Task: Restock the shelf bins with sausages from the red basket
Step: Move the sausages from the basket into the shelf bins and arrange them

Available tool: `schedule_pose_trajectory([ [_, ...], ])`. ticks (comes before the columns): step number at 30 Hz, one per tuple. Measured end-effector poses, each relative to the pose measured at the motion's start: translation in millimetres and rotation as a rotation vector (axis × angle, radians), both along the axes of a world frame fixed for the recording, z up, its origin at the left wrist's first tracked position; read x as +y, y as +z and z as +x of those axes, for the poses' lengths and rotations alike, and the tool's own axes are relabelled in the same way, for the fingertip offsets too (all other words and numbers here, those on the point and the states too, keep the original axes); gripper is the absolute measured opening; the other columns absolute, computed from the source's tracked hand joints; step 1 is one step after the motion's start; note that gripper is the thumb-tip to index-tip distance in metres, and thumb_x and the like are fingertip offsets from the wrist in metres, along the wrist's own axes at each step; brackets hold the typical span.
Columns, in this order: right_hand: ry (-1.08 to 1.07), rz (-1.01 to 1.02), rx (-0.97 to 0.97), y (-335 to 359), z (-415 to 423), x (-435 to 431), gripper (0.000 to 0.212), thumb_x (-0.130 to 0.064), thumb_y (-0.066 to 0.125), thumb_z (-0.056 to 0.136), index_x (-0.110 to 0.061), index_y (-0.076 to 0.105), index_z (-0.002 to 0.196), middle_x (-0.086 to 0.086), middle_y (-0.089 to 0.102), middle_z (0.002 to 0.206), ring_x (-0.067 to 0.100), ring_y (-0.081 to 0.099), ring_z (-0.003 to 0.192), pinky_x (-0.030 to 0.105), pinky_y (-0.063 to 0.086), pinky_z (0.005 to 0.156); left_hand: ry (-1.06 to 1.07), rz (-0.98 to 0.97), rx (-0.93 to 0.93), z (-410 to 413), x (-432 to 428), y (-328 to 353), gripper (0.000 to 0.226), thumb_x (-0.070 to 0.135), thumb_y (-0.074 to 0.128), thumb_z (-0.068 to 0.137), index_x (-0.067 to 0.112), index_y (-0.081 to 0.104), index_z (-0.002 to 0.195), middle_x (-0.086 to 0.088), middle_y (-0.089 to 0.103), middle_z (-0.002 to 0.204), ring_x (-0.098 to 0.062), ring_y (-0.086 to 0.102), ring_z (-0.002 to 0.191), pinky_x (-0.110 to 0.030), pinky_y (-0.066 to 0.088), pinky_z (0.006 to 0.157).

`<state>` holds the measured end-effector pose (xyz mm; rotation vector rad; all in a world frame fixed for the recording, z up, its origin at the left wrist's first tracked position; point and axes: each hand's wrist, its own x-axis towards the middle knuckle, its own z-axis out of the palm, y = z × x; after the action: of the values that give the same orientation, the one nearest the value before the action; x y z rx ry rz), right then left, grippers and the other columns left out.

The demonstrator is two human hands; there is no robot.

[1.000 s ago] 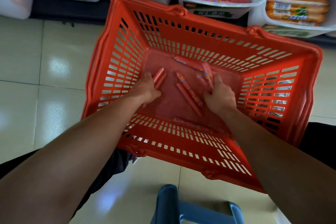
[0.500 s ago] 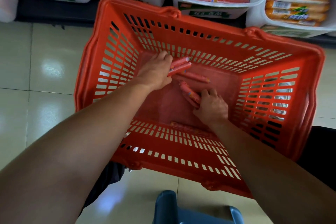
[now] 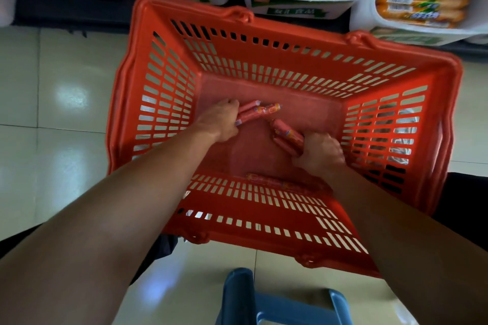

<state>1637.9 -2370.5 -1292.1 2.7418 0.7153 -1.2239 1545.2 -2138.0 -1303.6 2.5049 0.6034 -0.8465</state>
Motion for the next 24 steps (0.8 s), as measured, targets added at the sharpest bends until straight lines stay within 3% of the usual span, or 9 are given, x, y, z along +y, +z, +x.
schedule_pose_trajectory([
  [4, 0.142, 0.063, 0.234, 9, -10, 3, 0.068, -0.046, 0.083, 0.059, -0.025, 0.061, 0.12, 0.004, 0.069, 0.115, 0.026, 0.065, 0.105, 0.033, 0.05, 0.087, 0.135, -0.002, 0.089, -20, 14, 15, 0.049, 0.025, 0.072, 0.079, 0.012, 0.048, 0.12, -0.013, 0.06, 0.122, -0.034, 0.059, 0.112, -0.038, 0.047, 0.087],
  [6, 0.223, 0.107, 0.263, 7, -24, 1, 0.074, -0.056, 0.078, 0.06, -0.029, 0.057, 0.126, 0.001, 0.064, 0.123, 0.024, 0.061, 0.111, 0.035, 0.048, 0.094, 0.195, -0.025, 0.099, -29, 19, 22, 0.047, 0.025, 0.072, 0.079, 0.015, 0.048, 0.118, -0.011, 0.062, 0.114, -0.032, 0.061, 0.105, -0.035, 0.045, 0.079],
  [9, 0.242, 0.145, 0.262, 5, -36, -5, 0.079, -0.062, 0.074, 0.059, -0.031, 0.051, 0.127, -0.002, 0.052, 0.127, 0.022, 0.053, 0.115, 0.04, 0.047, 0.097, 0.216, -0.019, 0.094, -38, 24, 32, 0.055, 0.025, 0.074, 0.079, 0.015, 0.047, 0.125, -0.012, 0.063, 0.113, -0.033, 0.062, 0.105, -0.034, 0.046, 0.079],
  [16, 0.491, 0.189, -0.016, 6, -42, -7, 0.094, -0.072, 0.065, 0.066, -0.029, 0.033, 0.144, 0.002, 0.04, 0.142, 0.026, 0.038, 0.129, 0.05, 0.038, 0.101, 0.197, -0.015, 0.096, -42, 21, 43, 0.053, 0.024, 0.075, 0.079, 0.014, 0.047, 0.123, -0.011, 0.062, 0.111, -0.032, 0.062, 0.103, -0.035, 0.047, 0.078],
  [21, 0.294, 0.257, -0.182, 1, -24, -4, 0.089, -0.061, 0.069, 0.07, -0.024, 0.038, 0.144, 0.005, 0.046, 0.136, 0.031, 0.046, 0.123, 0.049, 0.042, 0.097, 0.206, -0.01, 0.078, -43, 18, 41, 0.055, 0.024, 0.075, 0.081, 0.014, 0.046, 0.127, -0.012, 0.062, 0.112, -0.032, 0.061, 0.104, -0.033, 0.041, 0.075],
  [24, 0.338, 0.155, -0.117, -2, -14, 1, 0.111, -0.073, 0.068, 0.065, -0.022, 0.021, 0.153, 0.006, 0.035, 0.146, 0.032, 0.038, 0.13, 0.052, 0.038, 0.103, 0.218, -0.006, 0.078, -44, 17, 40, 0.058, 0.024, 0.074, 0.082, 0.013, 0.045, 0.131, -0.013, 0.061, 0.114, -0.032, 0.061, 0.105, -0.033, 0.041, 0.076],
])
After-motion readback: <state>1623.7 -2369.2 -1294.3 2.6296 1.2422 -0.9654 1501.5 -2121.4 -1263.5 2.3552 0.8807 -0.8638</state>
